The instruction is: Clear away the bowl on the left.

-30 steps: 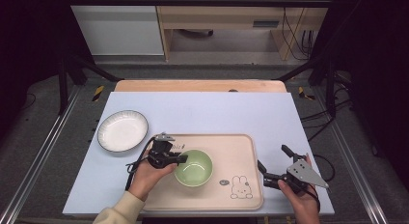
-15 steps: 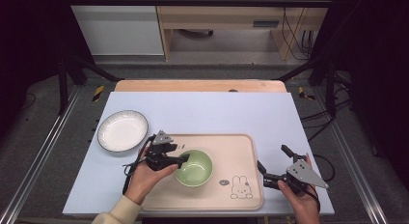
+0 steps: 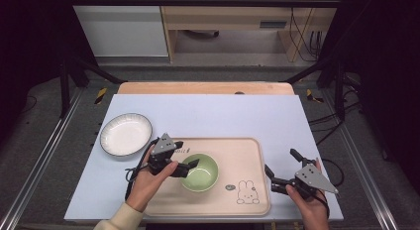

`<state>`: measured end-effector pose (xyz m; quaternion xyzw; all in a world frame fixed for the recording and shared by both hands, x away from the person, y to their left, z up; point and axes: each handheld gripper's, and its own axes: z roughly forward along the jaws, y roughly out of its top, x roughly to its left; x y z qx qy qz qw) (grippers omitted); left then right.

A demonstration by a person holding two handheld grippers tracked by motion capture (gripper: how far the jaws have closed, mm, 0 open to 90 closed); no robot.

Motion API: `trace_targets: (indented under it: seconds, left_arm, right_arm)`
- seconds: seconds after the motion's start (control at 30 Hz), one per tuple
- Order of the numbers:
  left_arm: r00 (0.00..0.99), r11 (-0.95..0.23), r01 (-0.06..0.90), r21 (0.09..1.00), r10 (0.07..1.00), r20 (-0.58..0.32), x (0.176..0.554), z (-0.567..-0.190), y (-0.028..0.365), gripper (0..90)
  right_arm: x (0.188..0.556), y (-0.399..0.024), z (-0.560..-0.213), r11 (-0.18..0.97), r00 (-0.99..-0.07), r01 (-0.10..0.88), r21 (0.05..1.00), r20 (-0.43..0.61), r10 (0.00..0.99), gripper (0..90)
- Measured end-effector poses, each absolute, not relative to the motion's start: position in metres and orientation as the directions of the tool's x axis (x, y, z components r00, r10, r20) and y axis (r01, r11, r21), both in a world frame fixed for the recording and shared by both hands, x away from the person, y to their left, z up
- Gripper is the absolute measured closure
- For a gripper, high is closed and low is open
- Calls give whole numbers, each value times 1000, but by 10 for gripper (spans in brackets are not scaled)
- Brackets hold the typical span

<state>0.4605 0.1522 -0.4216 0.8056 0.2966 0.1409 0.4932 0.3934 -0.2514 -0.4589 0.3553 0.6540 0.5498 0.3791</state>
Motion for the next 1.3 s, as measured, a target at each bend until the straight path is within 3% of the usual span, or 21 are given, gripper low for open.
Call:
trace_targets:
  seconds: [0.4,1.3]
  left_arm:
    - [792,-320,285,904,610,-34,454,-414,169,38]
    - [747,-220,209,953,665,-11,444,-390,213,34]
  right_arm:
    - [394,-251,-460,144,-459,52,988,-105,882,19]
    - [394,-251,-460,149,-459,48,988,-111,882,24]
